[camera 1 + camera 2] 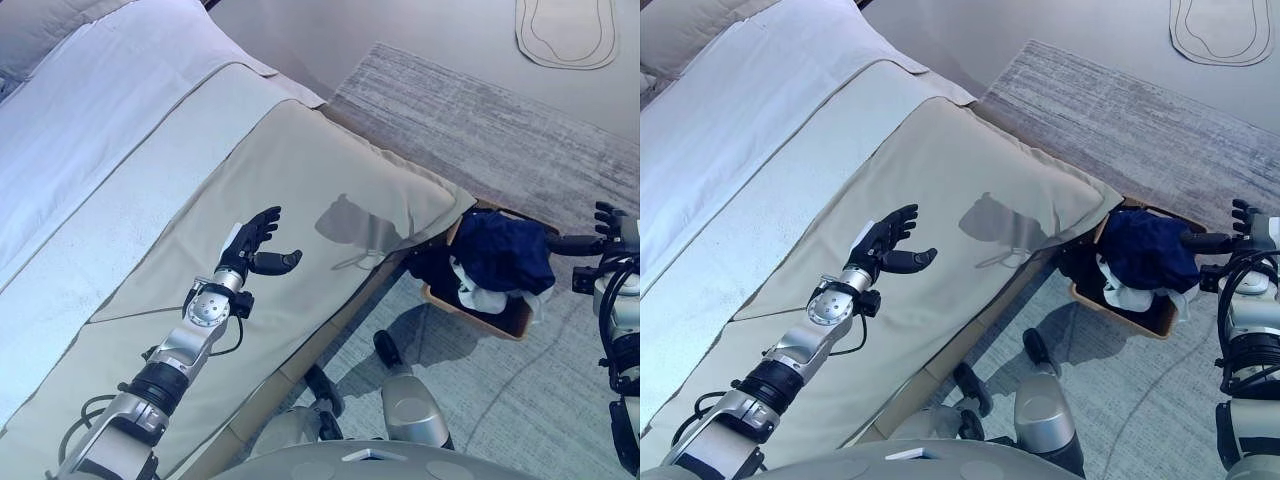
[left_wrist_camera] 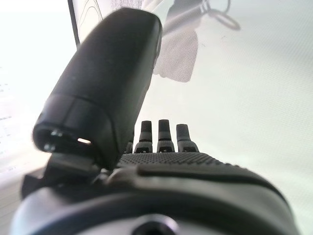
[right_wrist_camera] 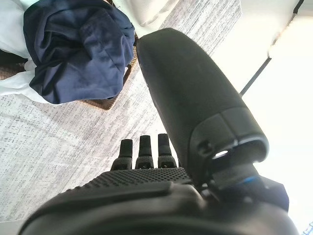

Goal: Pick up the clothes from the bed and place them into the basket

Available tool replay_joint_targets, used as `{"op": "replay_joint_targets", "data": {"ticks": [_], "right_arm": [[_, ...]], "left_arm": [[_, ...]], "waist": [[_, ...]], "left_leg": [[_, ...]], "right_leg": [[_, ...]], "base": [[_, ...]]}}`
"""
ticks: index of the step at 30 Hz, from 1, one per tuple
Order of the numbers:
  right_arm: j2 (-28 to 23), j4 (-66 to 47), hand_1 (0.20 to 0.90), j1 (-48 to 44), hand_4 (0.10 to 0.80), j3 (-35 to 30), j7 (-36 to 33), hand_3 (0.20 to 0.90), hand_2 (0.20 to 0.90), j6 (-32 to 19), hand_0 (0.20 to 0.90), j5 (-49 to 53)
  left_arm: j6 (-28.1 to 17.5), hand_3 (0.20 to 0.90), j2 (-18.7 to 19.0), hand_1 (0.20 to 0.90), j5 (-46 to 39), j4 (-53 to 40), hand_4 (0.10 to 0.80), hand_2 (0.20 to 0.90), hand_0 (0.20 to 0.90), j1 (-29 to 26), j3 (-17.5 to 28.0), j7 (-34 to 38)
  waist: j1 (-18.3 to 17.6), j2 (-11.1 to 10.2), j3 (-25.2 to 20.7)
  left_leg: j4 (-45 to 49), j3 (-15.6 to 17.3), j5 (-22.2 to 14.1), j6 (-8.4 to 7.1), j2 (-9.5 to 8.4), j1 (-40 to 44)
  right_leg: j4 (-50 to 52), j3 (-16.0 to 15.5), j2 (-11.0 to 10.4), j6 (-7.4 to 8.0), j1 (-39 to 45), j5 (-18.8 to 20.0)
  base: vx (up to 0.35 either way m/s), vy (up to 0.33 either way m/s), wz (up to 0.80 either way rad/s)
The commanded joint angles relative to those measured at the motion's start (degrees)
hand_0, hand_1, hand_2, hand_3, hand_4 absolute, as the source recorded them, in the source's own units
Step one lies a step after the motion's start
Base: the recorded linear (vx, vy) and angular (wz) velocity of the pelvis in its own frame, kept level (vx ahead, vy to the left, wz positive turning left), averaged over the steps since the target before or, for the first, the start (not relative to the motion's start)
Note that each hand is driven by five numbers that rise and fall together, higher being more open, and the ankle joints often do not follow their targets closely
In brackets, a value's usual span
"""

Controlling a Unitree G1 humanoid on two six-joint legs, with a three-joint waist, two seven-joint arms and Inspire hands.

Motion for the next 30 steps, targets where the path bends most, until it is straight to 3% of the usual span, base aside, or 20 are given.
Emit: {"op": "replay_joint_targets", "data": {"ticks": [1,9,14,21,30], "right_arm": [[-1.9,-3.1,0.900,-1.8,0.800,-0.3,-0.6,0.900,0.900,-5.8,0.900,-2.5],[1.4,-4.3,0.900,-0.5,0.800,0.9,0.1,0.900,0.900,-6.7,0.900,-3.1],[5.8,-6.9,0.900,1.1,0.800,1.8,-3.4,0.900,0.900,-9.3,0.900,-5.0],[14.5,-17.6,0.900,6.7,0.800,6.7,-10.5,0.900,0.900,-9.4,0.900,-16.9],[19.2,-20.0,0.900,11.1,0.800,15.8,-9.2,0.900,0.900,-9.8,0.900,-29.6]], "left_arm": [[-5.2,0.900,0.4,0.900,0.5,-3.0,0.800,0.900,0.900,-1.4,1.1,1.2],[-4.8,0.900,-0.3,0.900,0.3,-0.7,0.800,0.900,0.900,0.0,1.4,0.8],[-5.3,0.900,-1.1,0.900,0.8,1.8,0.800,0.900,0.900,1.8,1.3,1.2],[-4.9,0.900,-4.3,0.900,4.0,4.5,0.800,0.900,0.900,5.6,1.6,2.4],[-5.0,0.900,-5.6,0.900,6.3,6.9,0.800,0.900,0.900,11.1,3.9,1.6]], "waist": [[1.7,-3.6,-7.4],[3.6,-5.1,-9.6],[5.3,-6.2,-10.5],[8.0,-7.1,-10.9],[12.0,-8.0,-12.1]], "left_leg": [[1.3,-5.2,-6.0,-1.37,0.99,3.3],[0.8,-7.3,-5.6,-1.18,0.91,4.0],[0.8,-9.1,-5.4,-0.84,0.74,4.3],[0.3,-13.2,-4.7,-0.04,-0.44,3.8],[0.2,-16.5,-4.3,0.26,-1.57,3.0]], "right_leg": [[0.2,-2.9,-0.7,1.49,-0.8,0.9],[0.3,-4.4,-1.1,1.28,0.5,0.9],[0.7,-5.7,-1.4,1.08,1.7,0.5],[0.8,-7.8,-2.1,1.18,3.0,0.2],[0.6,-11.5,-3.6,1.35,4.8,-0.6]], "base": [[0.035,0.014,0.02],[0.034,0.010,0.08],[0.021,0.020,0.11],[-0.007,0.014,0.22],[0.010,0.038,0.26]]}}
